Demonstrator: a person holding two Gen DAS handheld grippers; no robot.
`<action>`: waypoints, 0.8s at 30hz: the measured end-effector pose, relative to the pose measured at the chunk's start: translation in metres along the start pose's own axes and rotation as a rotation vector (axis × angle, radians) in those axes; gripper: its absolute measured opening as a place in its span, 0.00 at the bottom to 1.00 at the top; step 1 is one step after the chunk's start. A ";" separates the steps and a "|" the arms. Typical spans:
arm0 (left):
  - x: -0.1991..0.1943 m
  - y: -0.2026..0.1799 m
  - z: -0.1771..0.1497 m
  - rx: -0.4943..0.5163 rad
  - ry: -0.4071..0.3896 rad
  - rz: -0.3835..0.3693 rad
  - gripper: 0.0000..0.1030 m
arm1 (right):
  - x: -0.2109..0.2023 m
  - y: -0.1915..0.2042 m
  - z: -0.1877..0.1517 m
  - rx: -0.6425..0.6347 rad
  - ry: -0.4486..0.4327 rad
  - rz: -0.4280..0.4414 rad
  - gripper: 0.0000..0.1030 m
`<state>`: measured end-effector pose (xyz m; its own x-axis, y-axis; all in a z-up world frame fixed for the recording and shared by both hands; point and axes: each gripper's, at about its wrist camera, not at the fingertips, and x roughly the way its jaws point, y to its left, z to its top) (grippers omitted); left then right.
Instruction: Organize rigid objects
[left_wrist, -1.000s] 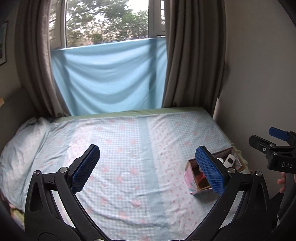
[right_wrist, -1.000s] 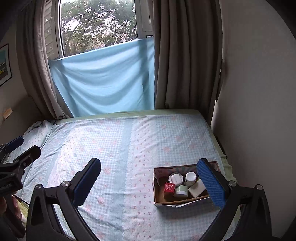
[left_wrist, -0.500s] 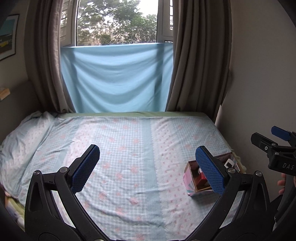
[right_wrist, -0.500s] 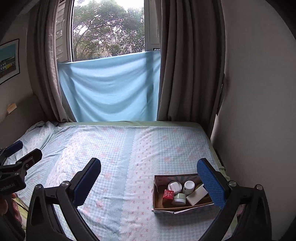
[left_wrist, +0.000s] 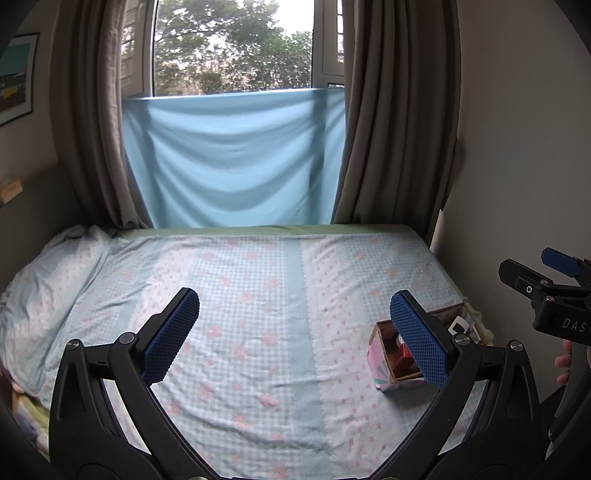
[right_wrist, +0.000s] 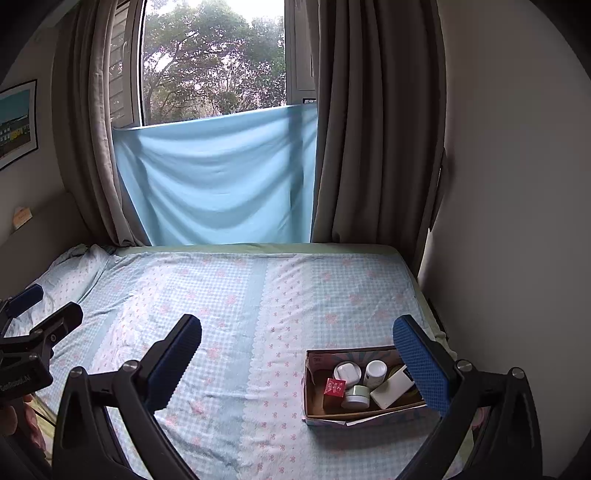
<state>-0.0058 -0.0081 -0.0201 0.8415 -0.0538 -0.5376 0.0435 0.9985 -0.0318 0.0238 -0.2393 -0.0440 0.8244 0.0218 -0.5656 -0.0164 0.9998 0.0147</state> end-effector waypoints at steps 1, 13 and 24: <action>-0.001 0.000 0.000 -0.002 0.001 0.002 1.00 | 0.000 0.000 0.000 0.000 0.000 0.000 1.00; 0.001 -0.003 0.001 -0.001 0.004 0.014 1.00 | 0.001 -0.001 0.001 -0.001 -0.002 -0.003 1.00; 0.005 0.000 0.002 -0.017 0.003 0.025 1.00 | 0.004 0.004 0.006 -0.003 -0.007 -0.015 1.00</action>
<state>-0.0002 -0.0083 -0.0215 0.8408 -0.0284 -0.5407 0.0130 0.9994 -0.0323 0.0305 -0.2354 -0.0418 0.8287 0.0064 -0.5597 -0.0054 1.0000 0.0035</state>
